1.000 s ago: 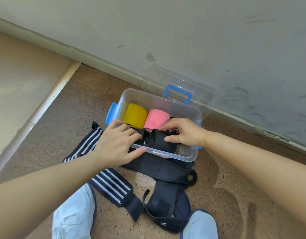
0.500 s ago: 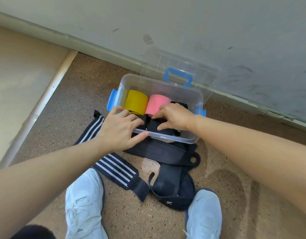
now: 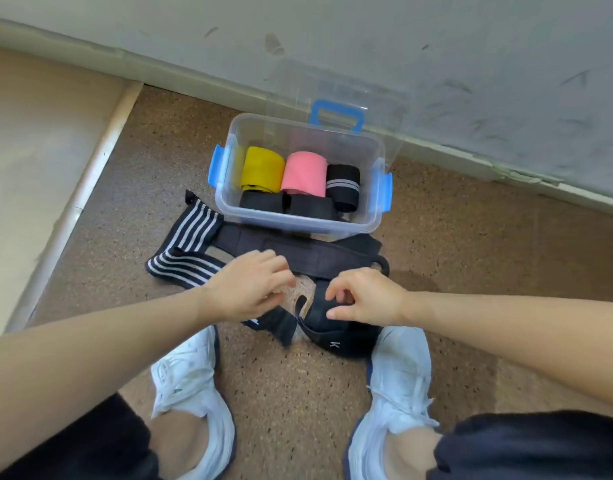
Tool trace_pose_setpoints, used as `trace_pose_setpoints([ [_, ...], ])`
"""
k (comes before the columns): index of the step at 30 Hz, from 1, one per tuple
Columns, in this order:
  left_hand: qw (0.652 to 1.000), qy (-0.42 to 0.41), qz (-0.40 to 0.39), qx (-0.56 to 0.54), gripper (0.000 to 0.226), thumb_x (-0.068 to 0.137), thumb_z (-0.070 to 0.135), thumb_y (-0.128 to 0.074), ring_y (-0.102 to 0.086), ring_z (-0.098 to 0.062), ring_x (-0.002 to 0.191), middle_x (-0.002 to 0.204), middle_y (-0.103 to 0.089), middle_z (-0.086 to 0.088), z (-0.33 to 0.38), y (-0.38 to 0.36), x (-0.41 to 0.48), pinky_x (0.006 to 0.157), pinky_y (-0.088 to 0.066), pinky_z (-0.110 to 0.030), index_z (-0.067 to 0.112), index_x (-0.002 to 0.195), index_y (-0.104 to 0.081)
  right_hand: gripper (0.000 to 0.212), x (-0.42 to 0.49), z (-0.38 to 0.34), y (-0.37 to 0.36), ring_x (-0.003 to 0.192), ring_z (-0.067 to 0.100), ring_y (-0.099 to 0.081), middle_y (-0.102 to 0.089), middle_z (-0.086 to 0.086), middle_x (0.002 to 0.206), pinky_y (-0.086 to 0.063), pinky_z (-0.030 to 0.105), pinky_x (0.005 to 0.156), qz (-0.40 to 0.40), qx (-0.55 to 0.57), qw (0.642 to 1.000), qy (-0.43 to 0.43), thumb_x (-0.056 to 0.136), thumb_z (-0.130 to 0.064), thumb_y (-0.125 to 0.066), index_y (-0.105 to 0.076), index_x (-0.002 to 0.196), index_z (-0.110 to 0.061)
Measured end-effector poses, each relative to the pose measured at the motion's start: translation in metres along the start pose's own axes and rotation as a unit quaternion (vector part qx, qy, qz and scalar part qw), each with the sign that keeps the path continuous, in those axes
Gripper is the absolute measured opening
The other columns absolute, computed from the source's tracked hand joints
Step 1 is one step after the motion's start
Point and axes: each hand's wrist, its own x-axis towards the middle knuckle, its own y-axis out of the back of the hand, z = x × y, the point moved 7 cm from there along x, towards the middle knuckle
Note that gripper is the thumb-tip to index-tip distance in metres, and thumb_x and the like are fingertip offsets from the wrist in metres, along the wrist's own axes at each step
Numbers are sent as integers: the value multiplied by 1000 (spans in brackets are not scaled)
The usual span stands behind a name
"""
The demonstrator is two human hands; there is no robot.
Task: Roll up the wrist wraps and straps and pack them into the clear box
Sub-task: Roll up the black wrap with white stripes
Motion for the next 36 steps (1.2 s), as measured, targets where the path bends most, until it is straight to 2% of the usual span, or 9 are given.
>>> trace_pose_setpoints([
  [5, 983, 25, -178, -21, 44, 93, 55, -57, -46, -21, 127, 138, -54, 8, 26, -64, 2, 101, -44, -41, 32, 131, -59, 54, -3, 13, -56, 108, 23, -60, -55, -2, 122, -49, 38, 89, -99, -81, 992, -6, 87, -40, -77, -54, 134, -27],
  [9, 980, 35, -198, -2, 31, 97, 56, -54, -45, -19, 119, 122, -61, 13, 30, -75, 5, 96, -37, -35, 33, 114, -63, 84, -8, 25, -57, 96, 20, -56, -41, -4, 125, -46, 36, 81, -129, -96, 987, -2, 91, -25, -75, -23, 156, -41],
  [12, 975, 102, -186, -65, 20, 97, 54, -51, -50, -17, 110, 100, -65, 13, 14, -70, 7, 89, -33, -36, 35, 97, -57, 60, -13, 47, -52, 107, 22, -61, -60, -1, 123, -49, 37, 89, -119, -67, 990, -30, 92, -26, -73, -42, 143, -32],
  [16, 953, 220, -164, -126, 29, 94, 53, -56, -61, -24, 91, 81, -59, 8, -13, -58, 8, 74, -32, -35, 25, 85, -54, 24, -13, 62, -40, 84, 19, -59, -62, -6, 91, -46, 36, 75, -91, -13, 994, -53, 91, -28, -74, -52, 98, -26],
  [19, 909, 314, -160, -222, 35, 81, 61, -53, -65, -22, 92, 87, -70, 8, -22, -59, 9, 75, -40, -34, 29, 86, -64, 20, -13, 57, -26, 82, 15, -55, -55, -12, 86, -39, 30, 72, -66, -7, 997, -38, 92, -28, -73, -54, 97, -24],
  [22, 879, 353, -155, -280, 40, 86, 70, -52, -64, -17, 98, 100, -74, 10, -14, -60, 22, 92, -44, -37, 37, 98, -71, 15, -26, 59, -17, 91, 14, -61, -66, -8, 98, -47, 32, 81, -71, 6, 997, -32, 93, -26, -73, -63, 104, -23],
  [25, 846, 397, -188, -303, 48, 87, 71, -58, -65, -18, 105, 108, -73, 8, 2, -73, 38, 100, -48, -38, 30, 108, -71, 16, -45, 69, -8, 97, 12, -64, -70, -10, 105, -51, 32, 88, -88, 2, 994, -60, 93, -26, -72, -68, 109, -28],
  [28, 799, 454, -228, -322, 69, 73, 79, -63, -67, -24, 99, 107, -72, 1, 19, -97, 44, 93, -54, -40, 19, 108, -69, 16, -59, 80, 8, 96, 10, -66, -71, -11, 105, -53, 33, 88, -101, -22, 991, -84, 94, -27, -70, -69, 110, -31],
  [36, 705, 539, -126, -444, 16, 86, 31, -78, -69, -20, 93, 91, -76, -1, 44, -127, 40, 98, -55, -43, 16, 83, -76, 13, -72, 127, 64, 91, 21, -64, -69, -1, 98, -53, 34, 75, -68, -127, 969, -200, 86, -28, -63, -67, 99, -27],
])
